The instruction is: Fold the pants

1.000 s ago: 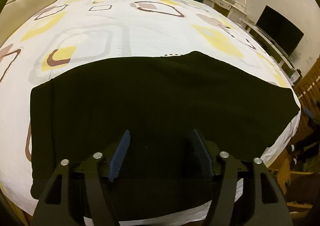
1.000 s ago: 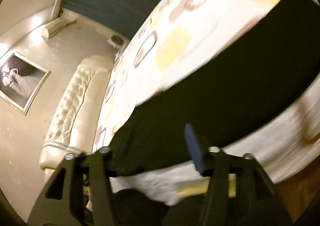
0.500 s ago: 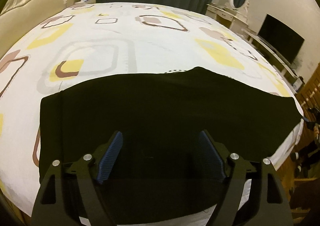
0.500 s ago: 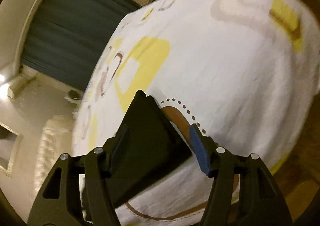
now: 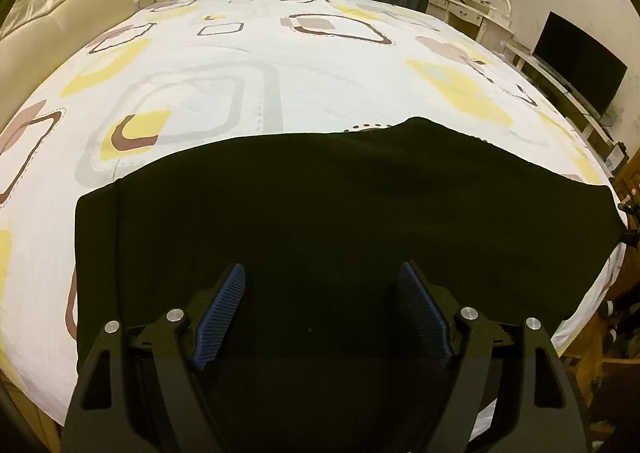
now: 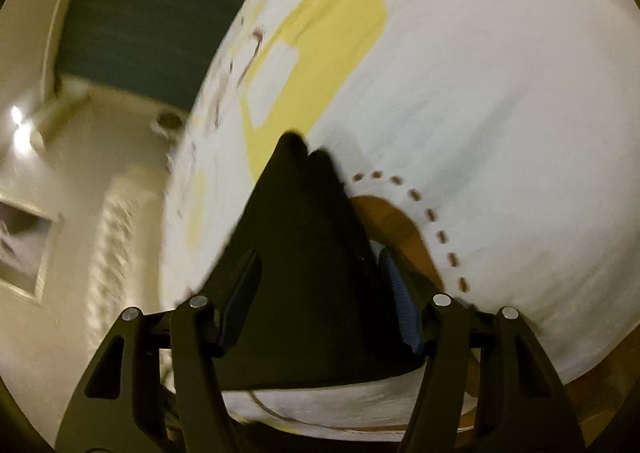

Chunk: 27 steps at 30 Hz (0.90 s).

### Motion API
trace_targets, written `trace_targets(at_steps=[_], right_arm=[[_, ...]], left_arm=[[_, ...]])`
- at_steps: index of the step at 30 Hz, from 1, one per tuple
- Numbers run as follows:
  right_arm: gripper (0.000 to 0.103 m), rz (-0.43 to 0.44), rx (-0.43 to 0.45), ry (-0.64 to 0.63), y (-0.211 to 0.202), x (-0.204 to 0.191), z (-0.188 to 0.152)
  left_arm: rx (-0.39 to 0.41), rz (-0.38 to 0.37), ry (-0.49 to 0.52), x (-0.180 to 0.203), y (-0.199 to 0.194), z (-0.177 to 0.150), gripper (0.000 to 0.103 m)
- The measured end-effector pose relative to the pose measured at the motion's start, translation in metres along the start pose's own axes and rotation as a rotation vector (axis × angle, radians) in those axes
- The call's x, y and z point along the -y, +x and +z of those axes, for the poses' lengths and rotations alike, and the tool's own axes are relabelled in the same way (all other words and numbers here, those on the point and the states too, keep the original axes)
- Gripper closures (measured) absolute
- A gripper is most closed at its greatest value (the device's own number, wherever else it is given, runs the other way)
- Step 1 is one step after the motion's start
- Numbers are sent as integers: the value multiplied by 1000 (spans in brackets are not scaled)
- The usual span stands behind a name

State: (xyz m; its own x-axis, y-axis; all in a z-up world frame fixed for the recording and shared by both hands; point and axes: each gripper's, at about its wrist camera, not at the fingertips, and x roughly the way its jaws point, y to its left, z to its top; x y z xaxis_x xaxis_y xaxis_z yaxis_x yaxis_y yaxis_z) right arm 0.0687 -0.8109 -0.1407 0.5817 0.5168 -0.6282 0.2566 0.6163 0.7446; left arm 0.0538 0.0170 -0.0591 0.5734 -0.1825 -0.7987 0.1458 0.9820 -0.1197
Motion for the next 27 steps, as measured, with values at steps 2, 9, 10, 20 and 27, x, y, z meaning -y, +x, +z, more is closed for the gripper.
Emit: trace_targets(at_steps=[2, 9, 10, 20, 27], right_arm=[[82, -37, -58, -18, 10, -7, -3], [88, -249, 12, -105, 4, -53, -16], [88, -273, 29, -118, 2, -60, -18], [88, -288, 121, -211, -28, -139, -32], [88, -217, 146, -326, -27, -225, -62]], left_arm=[[-1, 2, 7, 0, 0, 0, 25], [-3, 9, 11, -1, -2, -2, 25], [-2, 11, 12, -1, -3, -2, 25], [-8, 18, 22, -8, -12, -10, 25], [-18, 12, 11, -9, -11, -7, 25]])
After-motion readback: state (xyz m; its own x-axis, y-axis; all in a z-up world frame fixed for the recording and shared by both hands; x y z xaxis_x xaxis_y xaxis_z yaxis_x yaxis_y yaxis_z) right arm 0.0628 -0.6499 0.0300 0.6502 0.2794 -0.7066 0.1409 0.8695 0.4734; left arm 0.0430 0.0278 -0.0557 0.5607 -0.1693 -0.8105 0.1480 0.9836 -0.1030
